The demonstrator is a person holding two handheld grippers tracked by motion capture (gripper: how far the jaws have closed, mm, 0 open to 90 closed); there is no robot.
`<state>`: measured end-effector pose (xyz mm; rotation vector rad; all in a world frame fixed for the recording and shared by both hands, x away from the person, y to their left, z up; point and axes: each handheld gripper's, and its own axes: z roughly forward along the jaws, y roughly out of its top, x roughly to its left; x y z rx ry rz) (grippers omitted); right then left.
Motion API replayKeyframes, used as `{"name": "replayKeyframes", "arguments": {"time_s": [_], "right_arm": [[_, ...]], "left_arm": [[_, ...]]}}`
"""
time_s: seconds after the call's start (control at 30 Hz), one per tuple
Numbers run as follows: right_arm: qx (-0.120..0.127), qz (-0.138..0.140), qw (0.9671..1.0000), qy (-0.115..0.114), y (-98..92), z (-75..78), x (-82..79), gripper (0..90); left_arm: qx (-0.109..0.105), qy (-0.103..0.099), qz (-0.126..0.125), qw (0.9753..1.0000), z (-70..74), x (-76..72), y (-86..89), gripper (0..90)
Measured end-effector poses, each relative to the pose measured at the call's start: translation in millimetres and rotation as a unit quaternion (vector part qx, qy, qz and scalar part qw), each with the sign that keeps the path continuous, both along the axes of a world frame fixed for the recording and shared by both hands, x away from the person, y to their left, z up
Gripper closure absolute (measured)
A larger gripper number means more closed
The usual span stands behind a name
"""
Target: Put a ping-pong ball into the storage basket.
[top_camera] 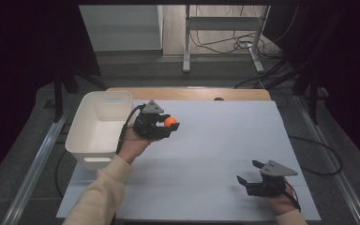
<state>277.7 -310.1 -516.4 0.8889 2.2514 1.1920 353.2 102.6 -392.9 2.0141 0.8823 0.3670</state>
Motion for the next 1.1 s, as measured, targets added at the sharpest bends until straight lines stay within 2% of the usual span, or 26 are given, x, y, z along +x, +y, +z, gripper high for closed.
{"name": "replayKeyframes", "arguments": {"time_s": [1.1], "right_arm": [[0.0, 0.001, 1.0, 0.0, 0.1, 0.5, -0.5, 14.8]], "left_arm": [[-0.002, -0.019, 0.019, 0.9996, 15.7, -5.2, 19.2, 49.9]]}}
